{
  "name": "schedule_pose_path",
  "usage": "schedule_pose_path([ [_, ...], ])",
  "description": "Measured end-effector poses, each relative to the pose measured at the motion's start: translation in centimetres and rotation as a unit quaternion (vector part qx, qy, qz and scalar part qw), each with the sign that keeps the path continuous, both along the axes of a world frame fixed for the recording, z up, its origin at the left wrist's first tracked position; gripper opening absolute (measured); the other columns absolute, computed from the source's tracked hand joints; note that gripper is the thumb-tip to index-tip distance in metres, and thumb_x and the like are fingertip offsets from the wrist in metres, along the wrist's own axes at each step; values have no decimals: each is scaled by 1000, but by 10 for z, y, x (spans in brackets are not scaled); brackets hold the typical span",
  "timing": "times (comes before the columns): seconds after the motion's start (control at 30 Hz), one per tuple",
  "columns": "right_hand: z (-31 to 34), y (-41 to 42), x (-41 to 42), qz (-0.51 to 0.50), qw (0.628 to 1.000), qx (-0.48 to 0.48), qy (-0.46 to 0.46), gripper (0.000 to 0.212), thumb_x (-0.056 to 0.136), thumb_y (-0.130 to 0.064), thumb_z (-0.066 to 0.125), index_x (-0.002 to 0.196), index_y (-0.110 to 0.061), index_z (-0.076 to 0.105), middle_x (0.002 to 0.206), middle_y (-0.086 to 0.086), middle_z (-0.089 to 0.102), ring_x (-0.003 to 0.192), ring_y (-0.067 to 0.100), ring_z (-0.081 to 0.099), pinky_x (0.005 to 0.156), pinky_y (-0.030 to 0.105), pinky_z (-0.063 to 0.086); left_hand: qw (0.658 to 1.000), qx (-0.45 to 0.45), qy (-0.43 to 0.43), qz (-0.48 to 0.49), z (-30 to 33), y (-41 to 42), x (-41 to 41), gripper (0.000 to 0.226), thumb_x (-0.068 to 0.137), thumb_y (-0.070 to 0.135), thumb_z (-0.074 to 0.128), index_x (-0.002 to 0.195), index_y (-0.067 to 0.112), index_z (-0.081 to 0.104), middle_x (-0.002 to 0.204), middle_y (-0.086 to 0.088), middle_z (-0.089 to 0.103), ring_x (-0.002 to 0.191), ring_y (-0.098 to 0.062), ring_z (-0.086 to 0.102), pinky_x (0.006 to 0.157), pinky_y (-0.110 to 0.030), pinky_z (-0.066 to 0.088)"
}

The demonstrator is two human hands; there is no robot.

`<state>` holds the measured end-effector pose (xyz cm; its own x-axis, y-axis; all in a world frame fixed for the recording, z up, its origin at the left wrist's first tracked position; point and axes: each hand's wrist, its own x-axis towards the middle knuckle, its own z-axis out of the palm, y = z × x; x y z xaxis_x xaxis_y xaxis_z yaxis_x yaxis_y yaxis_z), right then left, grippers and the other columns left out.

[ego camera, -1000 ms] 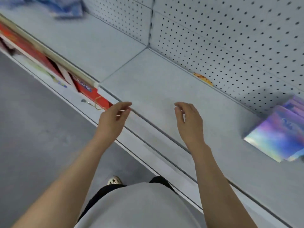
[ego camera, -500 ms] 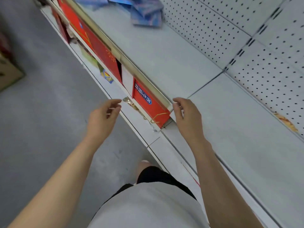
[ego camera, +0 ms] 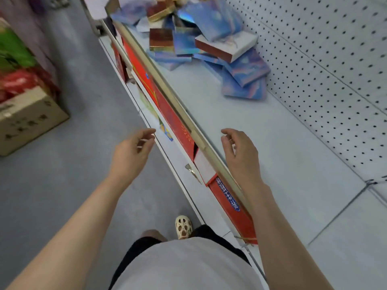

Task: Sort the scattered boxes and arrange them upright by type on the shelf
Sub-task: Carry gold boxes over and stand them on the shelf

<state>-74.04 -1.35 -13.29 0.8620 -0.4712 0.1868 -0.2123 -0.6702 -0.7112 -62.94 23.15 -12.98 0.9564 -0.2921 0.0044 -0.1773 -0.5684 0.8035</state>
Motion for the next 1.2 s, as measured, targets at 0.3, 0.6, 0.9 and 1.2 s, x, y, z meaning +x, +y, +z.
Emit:
schedule_pose_path([
  [0.3,7,-12,185,-27,998,-31,-38,26,100,-27,49,120,-18,62,107,-1,65,96,16,58,87,41,50,999,-13,-20,-39,4,-8,192,26,96,16,57,118,26,64,99,12,66,85,1,60,69,0,40],
  [0.6,44,-12,364,-131,983,-92,-87,29,98,-31,48,117,-17,63,104,2,65,96,22,60,85,44,49,986,-1,-62,-156,24,-9,397,29,94,17,59,120,29,63,104,11,66,90,0,60,77,-14,46],
  [0.9,80,-60,506,-216,960,-172,-37,30,98,-23,51,124,-12,63,115,10,65,110,30,55,89,36,40,963,62,-113,-237,40,-50,550,31,94,24,59,125,22,62,114,3,65,101,-16,60,89,-37,51],
  [1.2,86,-135,631,-244,936,-169,191,41,98,-32,49,125,-2,55,125,24,59,116,40,52,90,42,44,932,145,-133,-306,34,-118,658,42,93,31,61,134,25,53,134,-4,55,122,-26,49,97,-38,42],
])
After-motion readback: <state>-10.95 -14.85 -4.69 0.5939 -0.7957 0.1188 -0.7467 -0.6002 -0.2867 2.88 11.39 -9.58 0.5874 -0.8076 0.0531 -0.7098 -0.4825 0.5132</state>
